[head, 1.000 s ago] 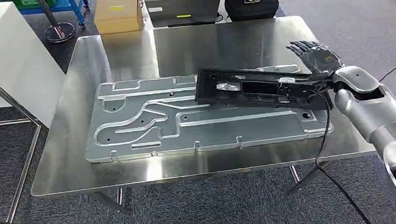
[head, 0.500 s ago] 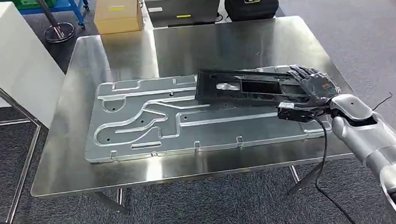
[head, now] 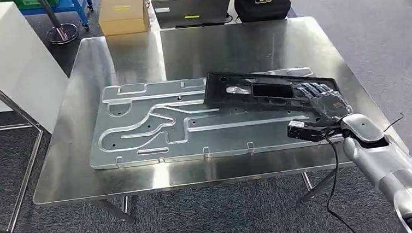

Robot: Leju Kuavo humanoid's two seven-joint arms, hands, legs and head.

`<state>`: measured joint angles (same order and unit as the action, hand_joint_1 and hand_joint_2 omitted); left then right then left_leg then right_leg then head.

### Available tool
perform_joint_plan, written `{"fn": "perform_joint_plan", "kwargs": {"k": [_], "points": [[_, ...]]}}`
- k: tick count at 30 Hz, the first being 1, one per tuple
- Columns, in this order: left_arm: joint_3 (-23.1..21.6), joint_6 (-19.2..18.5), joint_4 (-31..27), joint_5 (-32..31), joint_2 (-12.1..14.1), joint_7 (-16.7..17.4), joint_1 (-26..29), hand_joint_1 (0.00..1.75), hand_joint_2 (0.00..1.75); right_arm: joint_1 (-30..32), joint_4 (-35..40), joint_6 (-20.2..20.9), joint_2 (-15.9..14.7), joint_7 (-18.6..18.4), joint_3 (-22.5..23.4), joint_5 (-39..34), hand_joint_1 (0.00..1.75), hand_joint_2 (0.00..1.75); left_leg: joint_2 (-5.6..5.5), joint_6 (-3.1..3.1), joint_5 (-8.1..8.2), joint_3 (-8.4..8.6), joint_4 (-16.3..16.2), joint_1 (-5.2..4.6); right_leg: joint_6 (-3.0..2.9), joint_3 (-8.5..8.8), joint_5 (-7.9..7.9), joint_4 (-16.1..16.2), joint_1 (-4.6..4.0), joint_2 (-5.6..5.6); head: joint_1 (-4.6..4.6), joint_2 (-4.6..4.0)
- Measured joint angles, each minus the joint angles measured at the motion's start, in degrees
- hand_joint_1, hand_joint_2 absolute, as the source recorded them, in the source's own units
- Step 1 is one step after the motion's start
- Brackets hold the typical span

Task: Take the parts from the cabinet and place them on the table.

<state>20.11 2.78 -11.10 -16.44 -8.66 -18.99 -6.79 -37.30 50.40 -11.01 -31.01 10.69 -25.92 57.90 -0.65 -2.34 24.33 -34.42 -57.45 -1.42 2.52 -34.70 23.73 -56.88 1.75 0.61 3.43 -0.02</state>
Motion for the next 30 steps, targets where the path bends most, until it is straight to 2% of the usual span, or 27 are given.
{"fn": "perform_joint_plan", "kwargs": {"k": [3, 4, 5, 6, 8, 9, 10, 11, 12, 13, 14, 15, 16, 18, 19, 20, 21, 22, 23, 24, 25, 26, 27, 28, 29, 30], "points": [[0.0, 0.17, 0.0, 0.0, 0.0, -0.02, 0.02, 0.0, 0.0, 0.04, 0.87, 0.68, -0.02, 0.28, 1.03, 1.03, 0.0, 0.0, 0.0, -0.64, -0.26, 0.06, -0.13, -0.19, 0.68, 0.25, -0.31, 0.17, 0.18, -0.01, 0.0, 0.0], [0.0, 0.2, 0.0, -0.02, 0.0, 0.0, -0.03, 0.0, 0.0, -0.02, 1.22, 0.74, -0.09, 0.42, 1.31, 1.29, 0.0, 0.0, 0.06, -0.95, -0.69, 0.27, 0.59, 0.02, 0.84, 0.35, -0.3, 0.16, 0.09, -0.08, 0.0, 0.0], [0.0, 0.33, 0.0, -0.07, 0.0, 0.07, -0.06, 0.0, 0.0, -0.1, 1.6, 1.16, -0.26, 0.48, 1.66, 1.86, 0.0, 0.0, 0.13, -1.24, -1.09, 0.56, 1.04, 0.29, 0.78, -0.01, 1.07, -0.8, 0.28, -0.13, 0.0, 0.0], [0.0, 0.37, 0.0, -0.26, 0.0, 0.15, -0.1, 0.0, 0.0, -0.57, 1.99, 2.1, -0.61, 0.63, 1.88, 2.56, 0.0, 0.0, 0.15, -1.49, -1.26, 0.49, 1.18, 0.29, 0.62, -1.29, 3.59, -3.8, 0.12, -0.16, 0.0, 0.0], [0.0, 0.46, 0.0, -0.5, -0.02, 0.28, 0.02, 0.0, 0.0, -1.95, 2.58, 4.05, -1.49, 0.74, 1.99, 3.56, 0.0, 0.0, 0.14, -1.57, -1.31, 0.2, 1.0, 0.04, 0.56, -5.13, 8.57, -13.28, -0.04, -0.37, 0.0, 0.0], [0.0, 0.48, 0.0, -0.55, -0.02, 0.31, 0.16, 0.0, 0.0, -2.69, 2.75, 5.29, -1.82, 0.94, 1.99, 3.76, 0.0, 0.0, 0.14, -1.6, -1.33, 0.03, 0.83, -0.08, 0.52, -6.68, 10.05, -17.25, -0.1, -0.39, 0.0, 0.0], [0.0, 0.5, 0.0, -0.57, -0.02, 0.33, 0.29, 0.0, 0.0, -3.78, 2.91, 7.0, -2.19, 1.53, 1.99, 3.91, 0.0, 0.0, 0.13, -1.6, -1.34, -0.15, 0.6, -0.17, 0.4, -7.1, 9.95, -18.78, -0.15, -0.4, 0.0, 0.0], [0.0, 0.55, 0.0, -0.61, -0.02, 0.37, 0.38, 0.0, 0.0, -5.41, 2.9, 8.39, -2.6, 2.1, 1.84, 3.98, 0.0, 0.0, 0.13, -1.6, -1.34, -0.4, 0.33, -0.28, 0.26, -6.17, 8.5, -17.37, -0.15, -0.38, 0.0, 0.0], [0.0, 0.66, 0.0, -0.63, -0.04, 0.44, 0.38, 0.0, 0.0, -7.43, 2.91, 9.38, -3.06, 2.45, 1.72, 3.98, 0.0, 0.0, 0.13, -1.59, -1.34, -0.67, -0.02, -0.37, 0.06, -4.17, 6.42, -13.82, -0.18, -0.39, 0.0, 0.0], [0.02, 0.79, 0.0, -0.63, -0.09, 0.48, 0.35, 0.0, 0.0, -9.74, 2.91, 10.36, -3.54, 2.78, 1.55, 3.95, 0.0, 0.0, 0.13, -1.57, -1.32, -0.94, -0.4, -0.41, -0.18, -1.36, 4.3, -8.88, -0.26, -0.39, 0.0, 0.0], [0.02, 0.94, 0.0, -0.63, -0.17, 0.46, 0.31, 0.0, 0.0, -12.74, 2.88, 11.79, -4.0, 3.23, 1.09, 3.74, 0.0, 0.0, 0.11, -1.48, -1.26, -1.32, -0.9, -0.51, -0.53, 1.64, 3.13, -3.66, -0.42, -0.53, 0.0, 0.0], [0.02, 0.98, 0.0, -0.61, -0.28, 0.46, 0.26, 0.0, 0.0, -15.54, 2.84, 12.74, -4.07, 3.5, 0.56, 3.58, 0.0, 0.0, 0.07, -1.19, -1.35, -1.92, -1.16, -0.73, -0.83, 2.14, 3.75, -2.66, -0.67, -0.76, 0.0, 0.0], [0.04, 1.03, 0.0, -0.61, -0.28, 0.48, 0.25, 0.0, 0.0, -17.79, 2.82, 13.42, -4.11, 3.63, 0.04, 3.5, 0.0, 0.0, 0.12, -0.89, -1.54, -1.93, -1.16, -0.7, -0.98, 1.57, 2.92, -2.91, -0.98, -0.73, 0.0, 0.0], [0.13, 1.05, 0.0, -0.59, -0.41, 0.46, 0.21, 0.0, 0.0, -22.04, 2.62, 14.73, -3.93, 3.67, -1.55, 3.52, 0.0, 0.0, 0.06, -0.19, -2.04, -2.09, -1.04, -0.63, -1.57, 1.51, 3.01, -2.39, -1.13, -0.67, 0.0, 0.0], [0.22, 1.03, 0.0, -0.59, -0.39, 0.46, 0.25, 0.0, 0.0, -23.52, 2.56, 15.32, -3.78, 3.63, -2.23, 3.52, 0.0, 0.0, -0.07, 0.19, -2.26, -2.28, -1.03, -0.94, -2.1, 1.43, 2.52, -1.83, -0.52, -0.56, 0.0, 0.0], [0.31, 1.03, 0.0, -0.55, -0.42, 0.46, 0.27, 0.0, 0.0, -25.21, 2.36, 15.89, -3.32, 3.56, -3.26, 3.5, 0.0, 0.0, -0.19, 0.75, -1.11, -2.61, -1.79, -0.66, -2.46, 1.28, 1.97, -1.54, -0.42, -0.15, 0.0, 0.0], [0.35, 1.01, 0.0, -0.52, -0.44, 0.48, 0.25, 0.0, 0.0, -26.43, 2.23, 16.02, -2.84, 3.5, -4.2, 3.39, 0.0, 0.0, -0.05, 1.5, 1.26, -3.39, -3.8, -0.42, -2.68, 0.94, 1.62, -1.5, -0.39, -0.13, 0.02, 0.0], [0.37, 0.98, 0.0, -0.52, -0.48, 0.48, 0.17, 0.0, 0.0, -27.43, 2.08, 16.02, -2.58, 3.26, -4.96, 2.98, 0.0, 0.0, -0.02, 2.03, 4.15, -4.68, -7.51, 0.07, -3.01, 0.46, 1.32, -1.53, -0.39, -0.04, 0.0, 0.0], [0.37, 0.98, 0.0, -0.52, -0.48, 0.5, 0.11, 0.0, 0.0, -28.26, 1.92, 15.98, -2.34, 2.97, -5.58, 2.47, 0.0, 0.0, 0.06, 2.48, 6.96, -6.2, -12.17, 0.55, -3.08, -0.02, 0.92, -1.56, -0.43, 0.0, 0.0, 0.0], [0.42, 0.98, 0.0, -0.52, -0.48, 0.55, 0.12, 0.0, 0.0, -28.92, 1.64, 15.91, -1.99, 2.51, -6.47, 1.9, 0.0, 0.0, 0.14, 2.83, 8.99, -7.54, -16.55, 0.94, -3.02, -0.55, 0.55, -1.6, -0.42, 0.09, 0.02, 0.0], [0.46, 0.98, 0.0, -0.52, -0.46, 0.68, 0.16, 0.0, 0.0, -29.17, 1.33, 15.82, -1.81, 2.38, -7.28, 1.44, 0.0, 0.0, 0.22, 3.13, 9.51, -7.9, -18.96, 1.29, -2.9, -0.98, 0.18, -1.62, -0.38, 0.14, 0.0, 0.0], [0.52, 0.98, 0.0, -0.5, -0.46, 0.7, 0.18, 0.0, 0.0, -29.17, 1.07, 15.78, -1.73, 2.34, -7.87, 1.27, 0.0, 0.0, 0.24, 3.44, 8.61, -6.9, -18.3, 1.65, -2.71, -1.43, -0.12, -1.68, -0.27, 0.23, 0.0, 0.0], [0.59, 0.98, 0.0, -0.5, -0.46, 0.68, 0.18, 0.0, 0.0, -29.19, 0.83, 15.58, -1.64, 2.36, -8.27, 0.98, 0.0, 0.0, 0.29, 3.7, 6.94, -4.7, -15.29, 1.89, -2.48, -1.85, -0.41, -1.77, -0.17, 0.33, 0.02, 0.0], [0.77, 0.98, 0.0, -0.5, -0.46, 0.63, 0.16, 0.0, 0.0, -29.2, 0.63, 15.21, -1.64, 2.38, -8.5, 0.48, 0.0, 0.0, 0.31, 3.83, 5.03, -1.58, -10.4, 2.09, -2.17, -2.22, -0.65, -1.89, 0.03, 0.35, 0.0, 0.0], [0.92, 1.07, 0.0, -0.5, -0.46, 0.5, 0.17, 0.0, 0.0, -29.21, 0.5, 14.62, -1.75, 2.4, -8.72, -0.18, 0.0, 0.0, 0.34, 3.87, 3.57, 2.27, -4.52, 2.29, -1.81, -2.46, -0.89, -2.03, 0.12, 0.38, 0.0, 0.0], [1.05, 1.14, 0.0, -0.5, -0.46, 0.44, 0.12, 0.0, 0.0, -29.19, 0.48, 14.23, -1.97, 2.43, -8.88, -0.81, 0.0, 0.0, 0.3, 3.71, 4.59, 4.46, -0.87, 2.31, -1.45, -2.7, -1.13, -2.06, 0.03, 0.49, 0.02, 0.0]]}}
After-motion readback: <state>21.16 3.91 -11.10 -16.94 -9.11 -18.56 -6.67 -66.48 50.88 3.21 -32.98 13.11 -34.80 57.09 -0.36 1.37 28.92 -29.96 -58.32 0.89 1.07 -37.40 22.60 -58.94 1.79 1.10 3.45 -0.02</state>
